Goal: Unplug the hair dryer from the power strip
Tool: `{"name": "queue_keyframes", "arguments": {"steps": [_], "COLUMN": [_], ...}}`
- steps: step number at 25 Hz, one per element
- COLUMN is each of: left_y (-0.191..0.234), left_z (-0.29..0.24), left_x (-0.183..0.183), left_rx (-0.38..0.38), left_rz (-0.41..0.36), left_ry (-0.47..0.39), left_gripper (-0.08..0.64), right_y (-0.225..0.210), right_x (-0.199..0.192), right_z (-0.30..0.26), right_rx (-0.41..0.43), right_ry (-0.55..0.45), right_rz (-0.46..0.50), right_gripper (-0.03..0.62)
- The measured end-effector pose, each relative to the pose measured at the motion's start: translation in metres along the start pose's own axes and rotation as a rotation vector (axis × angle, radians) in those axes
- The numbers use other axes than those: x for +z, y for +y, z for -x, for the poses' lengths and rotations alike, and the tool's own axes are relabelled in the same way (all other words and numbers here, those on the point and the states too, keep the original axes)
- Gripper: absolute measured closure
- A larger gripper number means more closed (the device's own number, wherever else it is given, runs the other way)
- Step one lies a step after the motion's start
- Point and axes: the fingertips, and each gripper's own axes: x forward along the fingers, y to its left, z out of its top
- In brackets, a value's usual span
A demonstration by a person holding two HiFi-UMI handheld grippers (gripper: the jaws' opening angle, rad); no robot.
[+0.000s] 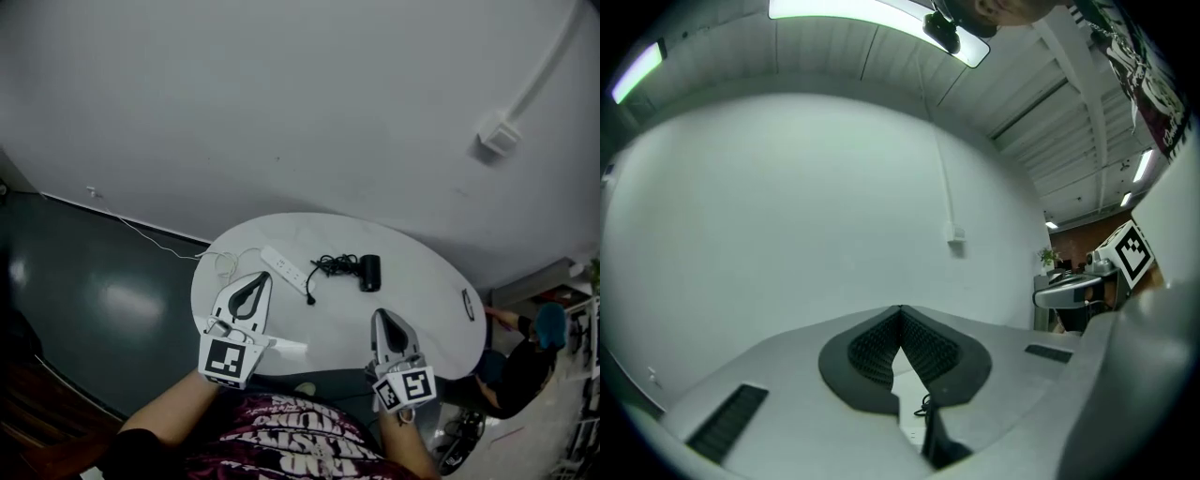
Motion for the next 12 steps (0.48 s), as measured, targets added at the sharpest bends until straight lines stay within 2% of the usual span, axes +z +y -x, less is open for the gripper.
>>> {"name": "queue_keyframes", "arguments": {"steps": [7, 12], "left_y": [-0.018, -0.028], "left_z": [0.031, 0.054], "left_x": [0.007, 0.002], "left_rx": [0.139, 0.18], "left_rz": [-0.02, -0.018], "left_ry": [0.008, 0.037], "left_gripper": [0.537, 0.537], "right_y": [-0.014, -0.016], "right_x": [-0.012, -0.025], "right_z": [0.015, 0.011], "right_rx": [0.123, 0.197], "right_ry": [0.013, 0.043], "right_rz": [-0.025, -0.026], "right_gripper": [0.558, 0.558]}}
